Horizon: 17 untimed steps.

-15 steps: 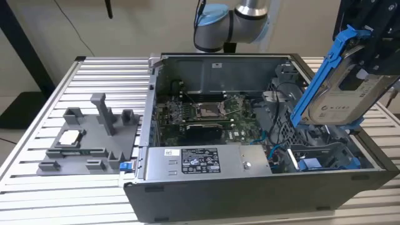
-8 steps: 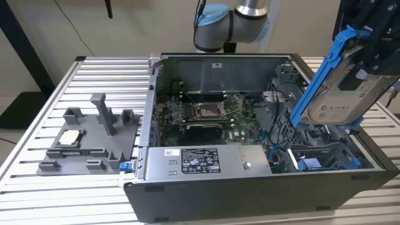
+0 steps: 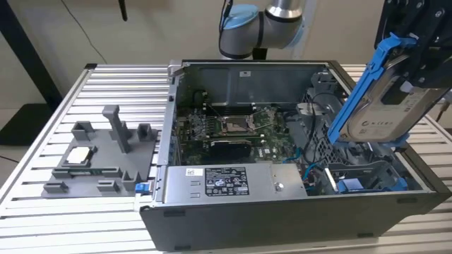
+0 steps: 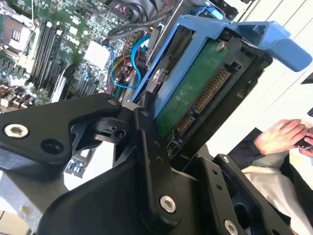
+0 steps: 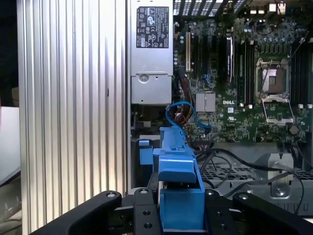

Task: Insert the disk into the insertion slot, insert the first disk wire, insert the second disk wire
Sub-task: 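Insert the disk into the insertion slot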

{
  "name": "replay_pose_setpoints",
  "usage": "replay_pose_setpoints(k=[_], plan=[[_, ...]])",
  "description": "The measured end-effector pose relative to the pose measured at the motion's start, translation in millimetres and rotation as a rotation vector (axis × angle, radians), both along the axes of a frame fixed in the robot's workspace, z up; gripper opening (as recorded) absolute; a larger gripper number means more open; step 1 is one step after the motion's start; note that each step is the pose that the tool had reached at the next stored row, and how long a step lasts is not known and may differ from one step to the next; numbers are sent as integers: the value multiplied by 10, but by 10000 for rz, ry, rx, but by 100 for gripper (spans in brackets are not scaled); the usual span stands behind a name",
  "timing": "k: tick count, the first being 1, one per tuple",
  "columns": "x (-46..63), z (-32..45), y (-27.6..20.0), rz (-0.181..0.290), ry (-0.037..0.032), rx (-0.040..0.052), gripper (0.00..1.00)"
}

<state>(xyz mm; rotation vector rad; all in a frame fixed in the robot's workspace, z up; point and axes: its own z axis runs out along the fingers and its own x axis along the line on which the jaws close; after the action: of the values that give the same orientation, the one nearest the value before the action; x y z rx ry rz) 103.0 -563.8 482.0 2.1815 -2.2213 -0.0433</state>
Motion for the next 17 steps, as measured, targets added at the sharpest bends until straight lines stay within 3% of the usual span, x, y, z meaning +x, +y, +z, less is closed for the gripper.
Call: replay_pose_setpoints(k=[7, 14, 17], plan=[[28, -110, -4, 0, -9, -16, 33], [39, -225, -30, 0, -75, -18, 33], [40, -239, -31, 0, -84, -21, 33]])
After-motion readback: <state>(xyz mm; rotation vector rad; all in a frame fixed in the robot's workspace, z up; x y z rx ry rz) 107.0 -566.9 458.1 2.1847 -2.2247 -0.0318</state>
